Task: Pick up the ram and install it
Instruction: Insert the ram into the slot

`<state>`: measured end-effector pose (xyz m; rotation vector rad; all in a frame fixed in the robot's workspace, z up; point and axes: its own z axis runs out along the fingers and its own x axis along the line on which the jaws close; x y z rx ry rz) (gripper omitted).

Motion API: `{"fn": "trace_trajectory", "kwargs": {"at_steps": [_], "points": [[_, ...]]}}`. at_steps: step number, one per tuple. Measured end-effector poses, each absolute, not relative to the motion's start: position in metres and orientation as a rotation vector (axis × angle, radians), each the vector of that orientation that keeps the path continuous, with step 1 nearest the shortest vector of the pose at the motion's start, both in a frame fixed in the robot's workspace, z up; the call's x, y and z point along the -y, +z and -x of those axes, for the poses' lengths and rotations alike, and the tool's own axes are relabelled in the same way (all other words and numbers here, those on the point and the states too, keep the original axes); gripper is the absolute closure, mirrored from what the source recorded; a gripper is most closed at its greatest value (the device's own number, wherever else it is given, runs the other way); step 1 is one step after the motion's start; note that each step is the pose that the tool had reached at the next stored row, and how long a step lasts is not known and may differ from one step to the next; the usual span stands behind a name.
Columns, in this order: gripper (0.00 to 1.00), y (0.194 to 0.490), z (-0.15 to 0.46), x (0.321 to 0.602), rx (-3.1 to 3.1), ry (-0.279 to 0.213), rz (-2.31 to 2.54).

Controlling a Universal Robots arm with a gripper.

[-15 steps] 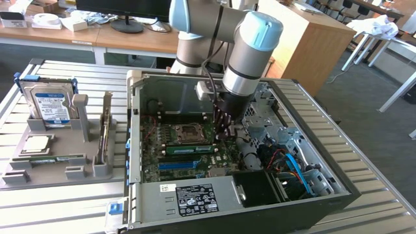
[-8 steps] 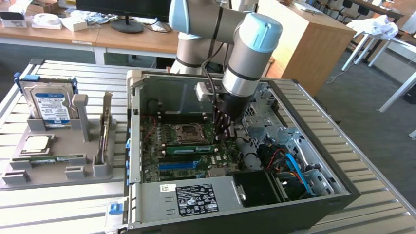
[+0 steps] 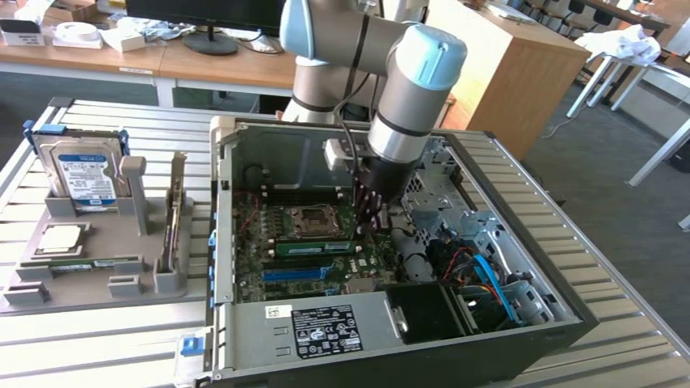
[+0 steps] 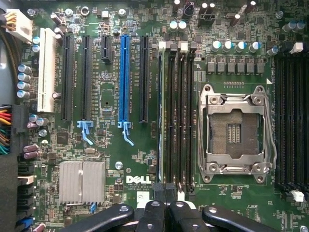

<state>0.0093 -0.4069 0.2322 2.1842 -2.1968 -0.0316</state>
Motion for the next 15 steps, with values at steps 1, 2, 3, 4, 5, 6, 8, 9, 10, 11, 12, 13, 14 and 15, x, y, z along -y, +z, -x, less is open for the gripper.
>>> {"fn": "trace_trajectory", "kwargs": {"at_steps": [1,2,3,4,5,6,8,9,10,11,12,13,14,15], "points": [[0.90,0.2317,-0.0093,0.4069,2.197,-0.032,-2.184],[0.90,0.2315,-0.0093,0.4070,2.197,-0.032,-2.184],[0.90,0.2316,-0.0093,0.4070,2.197,-0.031,-2.184],[0.90,0.2315,-0.0093,0.4070,2.197,-0.031,-2.184],[0.90,0.2315,-0.0093,0.4070,2.197,-0.031,-2.184],[0.90,0.2315,-0.0093,0.4069,2.197,-0.032,-2.184],[0.90,0.2308,-0.0093,0.4069,2.197,-0.032,-2.184],[0.90,0.2303,-0.0093,0.4069,2.197,-0.032,-2.184],[0.90,0.2299,-0.0093,0.4069,2.197,-0.032,-2.184],[0.90,0.2293,-0.0093,0.4069,2.197,-0.031,-2.184],[0.90,0.2286,-0.0093,0.4069,2.197,-0.031,-2.184],[0.90,0.2280,-0.0093,0.4069,2.197,-0.031,-2.184],[0.90,0.2274,-0.0093,0.4069,2.197,-0.031,-2.184],[0.90,0.2269,-0.0093,0.4069,2.197,-0.031,-2.184]]}}
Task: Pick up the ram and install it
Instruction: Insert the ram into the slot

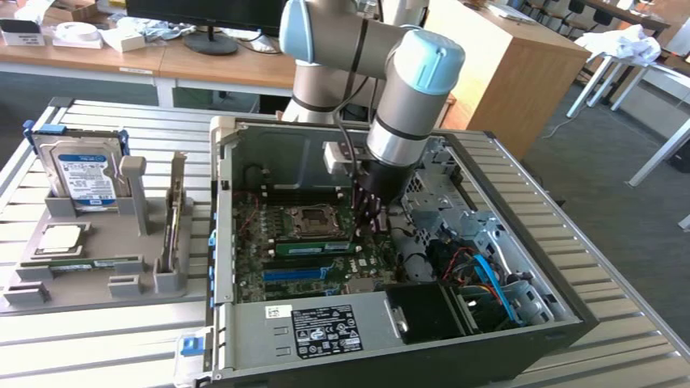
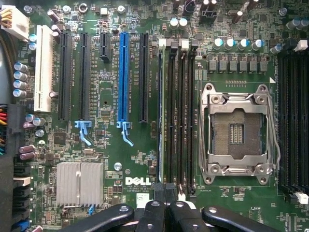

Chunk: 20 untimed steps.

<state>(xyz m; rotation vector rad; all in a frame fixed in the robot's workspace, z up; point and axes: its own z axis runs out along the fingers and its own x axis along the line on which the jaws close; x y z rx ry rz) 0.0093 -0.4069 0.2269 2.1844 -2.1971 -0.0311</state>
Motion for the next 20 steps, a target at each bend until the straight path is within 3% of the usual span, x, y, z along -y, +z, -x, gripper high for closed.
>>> {"fn": "trace_trajectory", "kwargs": {"at_steps": [20], "points": [[0.90,0.2241,-0.0093,0.4069,2.197,-0.031,-2.184]]}}
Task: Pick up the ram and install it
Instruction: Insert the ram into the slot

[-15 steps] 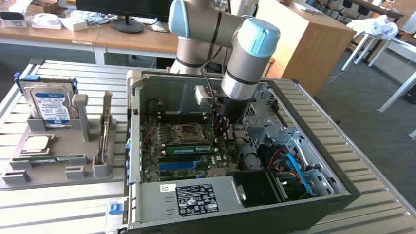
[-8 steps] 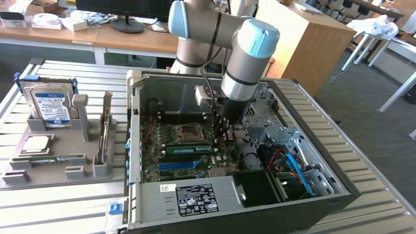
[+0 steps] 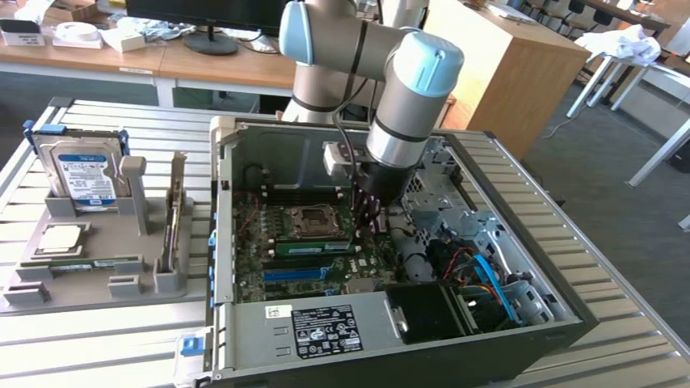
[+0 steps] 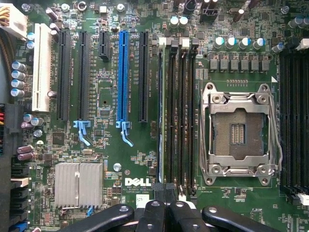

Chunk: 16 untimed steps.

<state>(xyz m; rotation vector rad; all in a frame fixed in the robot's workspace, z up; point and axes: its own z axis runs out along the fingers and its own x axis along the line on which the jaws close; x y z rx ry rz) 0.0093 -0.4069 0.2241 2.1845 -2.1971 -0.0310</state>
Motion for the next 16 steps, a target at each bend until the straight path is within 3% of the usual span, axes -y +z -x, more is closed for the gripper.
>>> {"fn": "trace_trajectory", "kwargs": {"at_steps": [16], "points": [[0.90,0.2217,-0.0093,0.4070,2.197,-0.031,-2.184]]}}
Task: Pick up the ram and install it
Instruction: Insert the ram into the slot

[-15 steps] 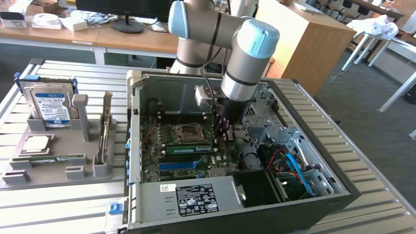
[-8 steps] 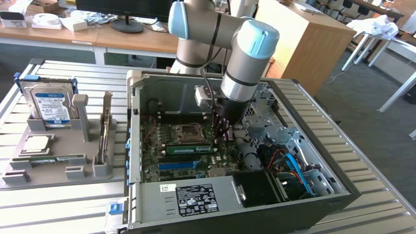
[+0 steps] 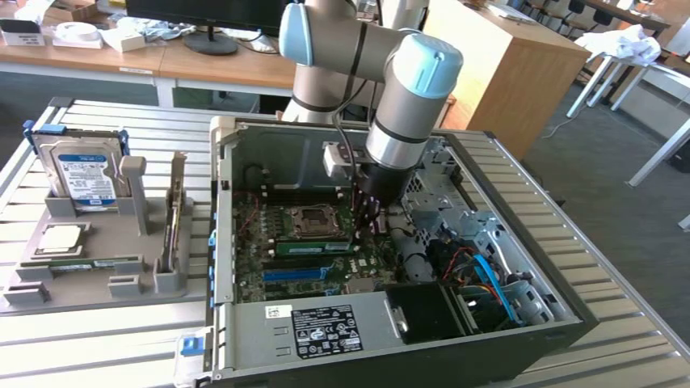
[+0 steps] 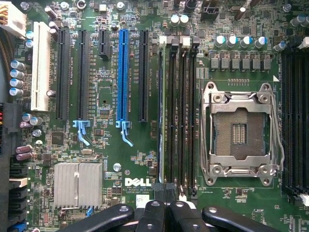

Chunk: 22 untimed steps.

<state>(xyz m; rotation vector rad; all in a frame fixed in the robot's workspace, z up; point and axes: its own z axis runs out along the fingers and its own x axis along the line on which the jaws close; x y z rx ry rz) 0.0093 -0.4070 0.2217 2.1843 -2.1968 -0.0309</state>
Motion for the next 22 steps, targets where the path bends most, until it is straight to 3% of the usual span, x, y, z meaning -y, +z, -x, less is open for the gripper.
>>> {"fn": "trace_trajectory", "kwargs": {"at_steps": [22], "points": [[0.90,0.249,-0.009,0.407,2.197,-0.031,-2.184]]}}
